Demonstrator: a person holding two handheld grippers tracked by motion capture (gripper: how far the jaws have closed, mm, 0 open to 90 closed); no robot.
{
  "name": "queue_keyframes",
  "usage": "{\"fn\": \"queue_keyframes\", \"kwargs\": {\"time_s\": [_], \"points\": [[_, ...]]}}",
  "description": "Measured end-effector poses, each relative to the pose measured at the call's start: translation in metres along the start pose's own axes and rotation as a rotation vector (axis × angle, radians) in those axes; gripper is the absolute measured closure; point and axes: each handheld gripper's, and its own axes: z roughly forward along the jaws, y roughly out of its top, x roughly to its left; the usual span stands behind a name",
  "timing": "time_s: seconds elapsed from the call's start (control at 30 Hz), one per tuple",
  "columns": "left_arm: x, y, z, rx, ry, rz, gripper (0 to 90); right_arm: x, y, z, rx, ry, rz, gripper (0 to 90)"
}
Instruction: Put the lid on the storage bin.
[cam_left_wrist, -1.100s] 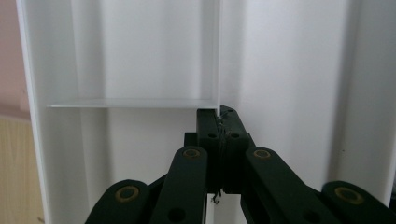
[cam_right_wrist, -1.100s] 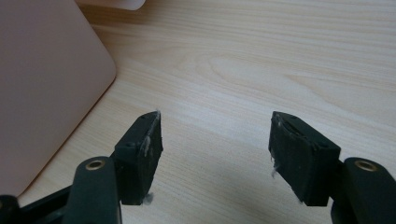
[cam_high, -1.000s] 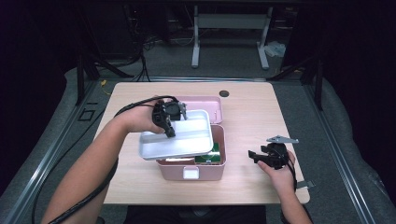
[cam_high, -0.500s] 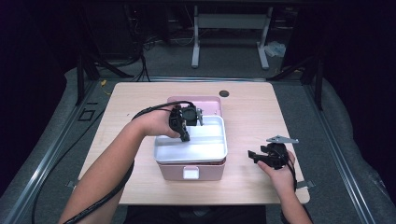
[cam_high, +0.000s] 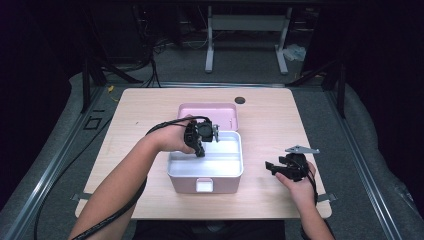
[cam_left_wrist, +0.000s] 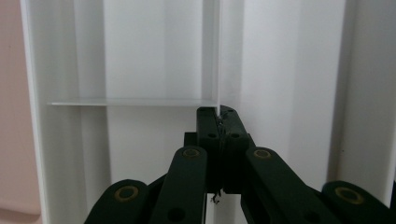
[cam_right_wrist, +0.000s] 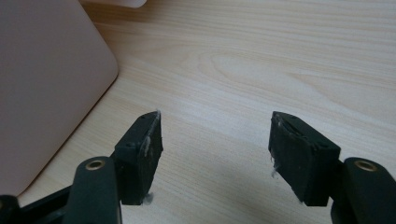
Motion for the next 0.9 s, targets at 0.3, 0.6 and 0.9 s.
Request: {"fn": "queue_keyframes", "kwargs": {"time_s": [0.3,0.6,0.9], "points": [[-0.003,-0.005,0.006,-0.023,0.022,-0.006,87.7,0.0,0.0,0.001,0.01,0.002,-0.005,34.5],[-0.005,-0.004,-0.004,-0.03,0.048,0.006,85.5,0.0,0.0,0.004,0.015,0.001,-0.007,34.5],[-0.019,-0.024,-0.023,-0.085,0.068,0.01,88.6,0.002,0.003,0.004,0.013,-0.008,-0.018,34.4]]}}
